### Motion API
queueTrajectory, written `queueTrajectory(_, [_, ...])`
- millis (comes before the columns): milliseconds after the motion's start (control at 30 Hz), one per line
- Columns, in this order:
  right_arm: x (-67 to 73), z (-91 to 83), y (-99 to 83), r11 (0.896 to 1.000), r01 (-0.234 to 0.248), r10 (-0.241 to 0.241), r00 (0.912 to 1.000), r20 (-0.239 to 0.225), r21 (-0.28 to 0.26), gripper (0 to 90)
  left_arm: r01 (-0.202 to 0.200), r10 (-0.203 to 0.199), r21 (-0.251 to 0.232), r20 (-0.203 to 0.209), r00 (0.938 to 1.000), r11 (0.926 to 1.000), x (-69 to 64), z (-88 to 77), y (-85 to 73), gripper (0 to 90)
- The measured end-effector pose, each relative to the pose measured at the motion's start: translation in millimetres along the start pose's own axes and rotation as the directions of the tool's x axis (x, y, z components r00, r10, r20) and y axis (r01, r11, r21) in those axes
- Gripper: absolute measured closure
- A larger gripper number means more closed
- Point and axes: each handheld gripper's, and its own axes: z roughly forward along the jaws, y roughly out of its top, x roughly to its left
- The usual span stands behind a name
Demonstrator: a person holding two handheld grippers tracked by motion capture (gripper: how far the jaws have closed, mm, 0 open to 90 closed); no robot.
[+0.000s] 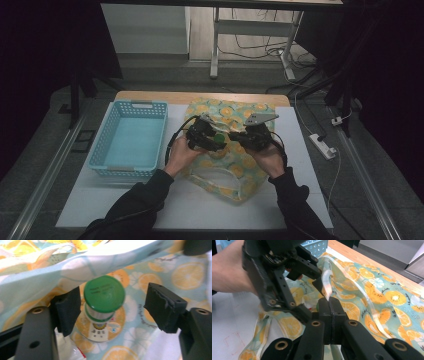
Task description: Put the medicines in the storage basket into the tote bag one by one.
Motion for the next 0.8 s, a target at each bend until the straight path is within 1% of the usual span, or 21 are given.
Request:
queueTrajectory(167, [0.8,0.6,0.0,1.000,0.002,-0.002,1.0000,-0.005,0.003,90.0,0.006,-0.005,-0.013,0.033,0.9995,0.9999,-3.7,-8.3,-2.4,23.0])
queueTrajectory(267, [1.6,1.5,0.0,1.000,0.003,-0.003,1.0000,-0.007,0.004,90.0,-0.007,0.008,-0.006,0.032,0.9995,1.0000,-7.3,-11.9,-3.2,21.4])
queueTrajectory(367, [2.2,1.8,-0.1,1.000,0.004,-0.004,1.0000,-0.007,0.008,90.0,-0.015,0.015,-0.009,0.048,0.9988,0.9998,-10.4,-15.6,-5.2,18.5])
queueTrajectory(467, [2.4,1.7,0.0,1.000,0.006,-0.006,1.0000,-0.008,0.008,90.0,-0.026,0.027,-0.013,0.054,0.9982,0.9996,-12.6,-19.2,-7.5,14.5])
queueTrajectory(633, [2.7,1.6,0.0,1.000,0.007,-0.007,0.9999,-0.011,0.008,90.0,-0.041,0.042,-0.010,0.079,0.9960,0.9991,-14.9,-24.3,-13.3,6.9])
queueTrajectory(733, [3.0,1.7,-0.1,1.000,0.008,-0.008,0.9999,-0.010,0.010,90.0,-0.044,0.044,-0.006,0.090,0.9950,0.9990,-16.1,-28.0,-17.4,4.0])
queueTrajectory(800, [3.1,1.9,-0.2,1.000,0.009,-0.009,0.9999,-0.012,0.011,90.0,-0.037,0.038,-0.012,0.102,0.9940,0.9992,-16.1,-30.8,-19.8,3.5])
